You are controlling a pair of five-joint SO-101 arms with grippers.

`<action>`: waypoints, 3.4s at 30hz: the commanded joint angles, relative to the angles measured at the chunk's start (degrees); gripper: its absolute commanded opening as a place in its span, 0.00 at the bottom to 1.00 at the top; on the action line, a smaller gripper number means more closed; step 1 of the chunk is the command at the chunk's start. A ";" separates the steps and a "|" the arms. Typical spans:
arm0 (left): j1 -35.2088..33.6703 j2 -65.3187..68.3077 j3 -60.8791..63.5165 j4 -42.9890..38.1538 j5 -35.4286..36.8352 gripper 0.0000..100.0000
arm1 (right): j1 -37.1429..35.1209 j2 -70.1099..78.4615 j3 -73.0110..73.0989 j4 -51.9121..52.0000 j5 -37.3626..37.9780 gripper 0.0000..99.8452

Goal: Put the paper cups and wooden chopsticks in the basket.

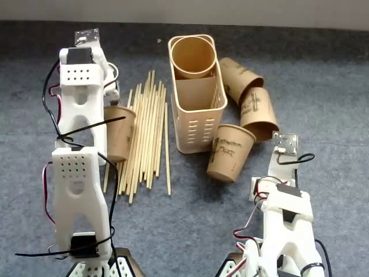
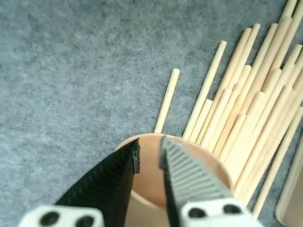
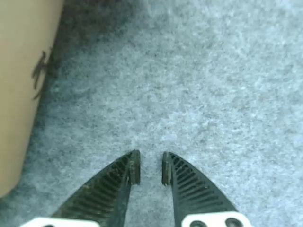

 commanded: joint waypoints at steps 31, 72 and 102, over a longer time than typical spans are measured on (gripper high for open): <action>-4.09 -31.52 21.93 0.18 26.11 0.34 | 0.22 0.31 -0.13 -2.24 -0.18 0.09; -8.75 -29.67 25.01 -0.09 19.69 0.01 | -12.18 39.43 -62.90 25.36 -20.31 0.24; -15.43 -37.32 25.01 -0.26 13.89 0.01 | -5.49 44.70 -81.63 35.47 -1.49 0.24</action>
